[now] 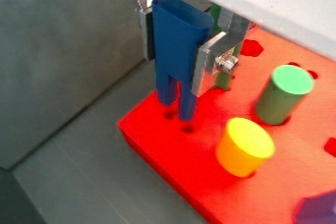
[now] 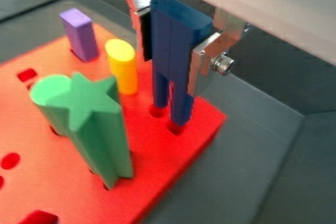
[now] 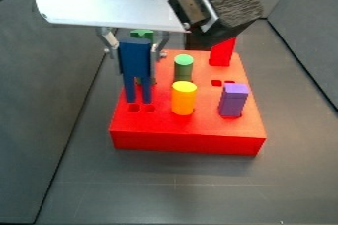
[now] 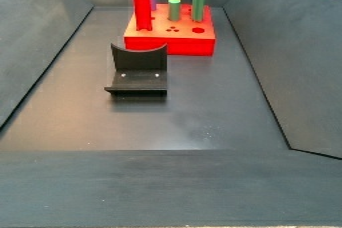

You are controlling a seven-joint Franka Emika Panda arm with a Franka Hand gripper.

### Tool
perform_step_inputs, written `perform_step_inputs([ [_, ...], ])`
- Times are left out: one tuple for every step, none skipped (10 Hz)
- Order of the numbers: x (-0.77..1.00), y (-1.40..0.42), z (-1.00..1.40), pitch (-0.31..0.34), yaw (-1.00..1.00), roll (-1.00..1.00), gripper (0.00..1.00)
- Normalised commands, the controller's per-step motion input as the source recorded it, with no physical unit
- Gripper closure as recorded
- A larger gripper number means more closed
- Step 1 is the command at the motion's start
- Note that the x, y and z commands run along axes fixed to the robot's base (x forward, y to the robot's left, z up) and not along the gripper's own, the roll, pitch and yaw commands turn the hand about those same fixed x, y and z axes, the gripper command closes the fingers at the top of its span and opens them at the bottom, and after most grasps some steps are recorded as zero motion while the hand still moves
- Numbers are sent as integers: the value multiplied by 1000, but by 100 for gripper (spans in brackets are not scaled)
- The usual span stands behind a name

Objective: Pick up the square-circle object. Move up. Rotate the square-circle object. Move to above the board. Insert the square-circle object.
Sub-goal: Insert the square-circle object.

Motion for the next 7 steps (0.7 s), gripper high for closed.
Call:
perform_step_inputs([
  [46, -134, -77, -200, 0, 327, 100],
  [0, 0, -183, 0, 17, 221, 100],
  [0, 0, -189, 57, 20, 161, 100],
  [0, 9, -249, 29, 14, 117, 100],
  [0, 0, -231, -17, 0, 0, 100],
  [71, 0, -169, -70, 0, -13, 100],
  [69, 0, -194, -100, 0, -16, 100],
])
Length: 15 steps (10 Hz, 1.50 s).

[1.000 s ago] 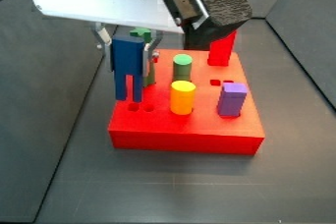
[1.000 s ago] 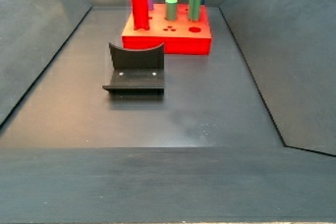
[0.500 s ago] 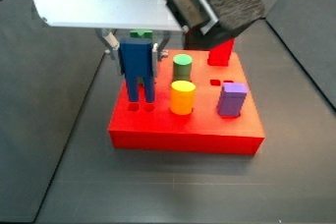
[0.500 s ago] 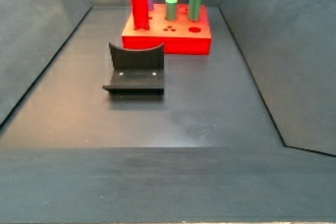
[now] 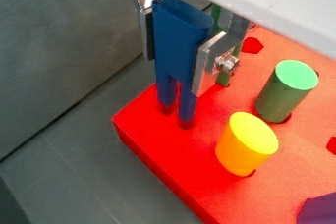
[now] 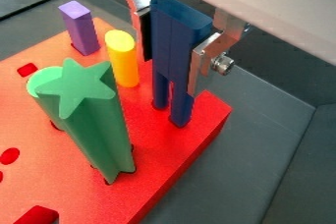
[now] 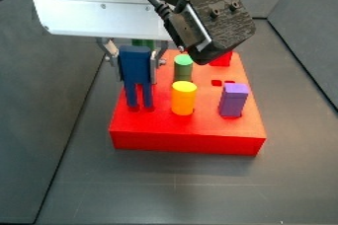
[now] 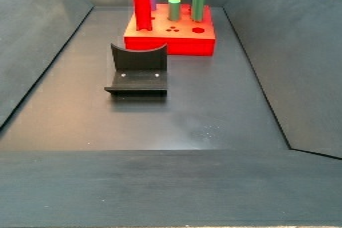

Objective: Pick up the square-circle object. Move up. Rotate the square-circle object. Move to above the board. Insert the square-circle object.
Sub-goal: Insert the square-circle object.

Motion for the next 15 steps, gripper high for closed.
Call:
perform_step_inputs([
  [46, 0, -263, -114, 0, 0, 100],
  [0, 0, -280, -116, 0, 0, 100],
  [0, 0, -289, -109, 0, 0, 100],
  [0, -29, -354, -130, 0, 0, 100],
  [0, -46, -391, -136, 0, 39, 100],
  [-66, -63, -440, -154, 0, 83, 100],
  [0, -71, -603, -207, 0, 130, 100],
  [0, -71, -651, -247, 0, 141, 100],
  [0, -37, -540, -239, 0, 73, 100],
  [-111, -171, -457, -306, 0, 131, 100],
  [0, -289, -317, -241, 169, 390, 100],
  [57, -346, -106, -171, 249, 500, 100],
  [157, -383, -94, -163, 157, 500, 100],
  [226, -397, -163, -139, 97, 500, 100],
  [383, -254, -537, -36, 23, 341, 100],
])
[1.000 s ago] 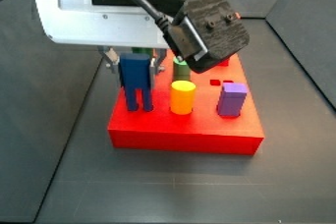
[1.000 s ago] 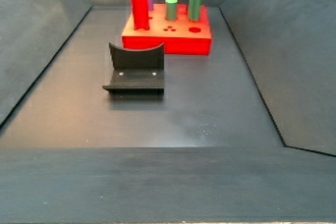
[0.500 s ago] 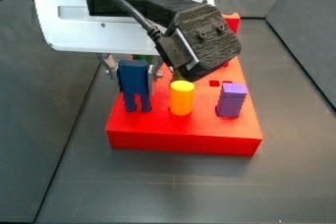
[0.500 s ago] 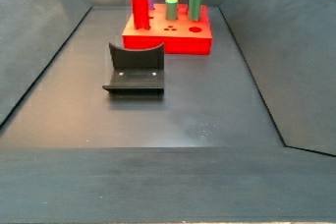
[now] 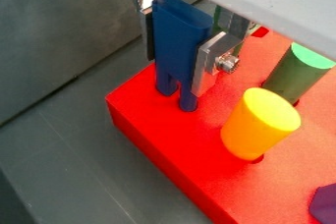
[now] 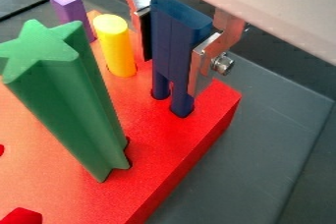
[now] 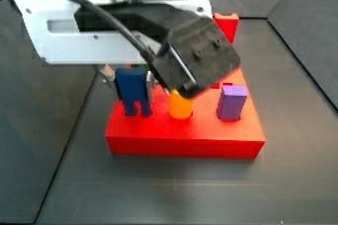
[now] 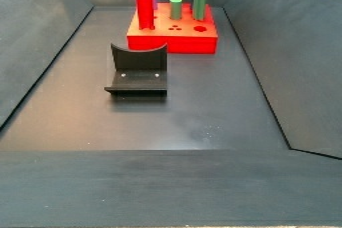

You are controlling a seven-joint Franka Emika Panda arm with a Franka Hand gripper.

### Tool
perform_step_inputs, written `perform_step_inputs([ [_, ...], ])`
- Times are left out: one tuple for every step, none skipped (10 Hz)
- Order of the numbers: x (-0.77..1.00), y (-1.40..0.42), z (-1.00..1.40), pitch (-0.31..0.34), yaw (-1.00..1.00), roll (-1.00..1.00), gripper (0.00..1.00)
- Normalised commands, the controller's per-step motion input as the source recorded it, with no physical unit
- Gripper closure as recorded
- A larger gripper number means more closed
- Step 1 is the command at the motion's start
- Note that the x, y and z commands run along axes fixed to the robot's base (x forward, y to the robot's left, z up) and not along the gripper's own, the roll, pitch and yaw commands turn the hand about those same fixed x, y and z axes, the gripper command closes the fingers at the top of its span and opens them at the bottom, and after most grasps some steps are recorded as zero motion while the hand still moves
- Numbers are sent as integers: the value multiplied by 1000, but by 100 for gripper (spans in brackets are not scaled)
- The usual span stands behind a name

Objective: Pick up the square-circle object. Move up. Rotate the square-circle object. Move to above the board. Insert the square-circle object.
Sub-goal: Insert the square-circle object.

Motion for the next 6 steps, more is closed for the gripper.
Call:
perform_step_inputs([
  [566, -14, -891, 34, 0, 164, 100],
  [563, 0, -849, 101, 0, 131, 100],
  [463, 0, -783, 111, 0, 79, 100],
  [337, 26, -543, 67, 0, 0, 100],
  [0, 0, -60, -40, 0, -61, 100],
  [0, 0, 0, 0, 0, 0, 100],
])
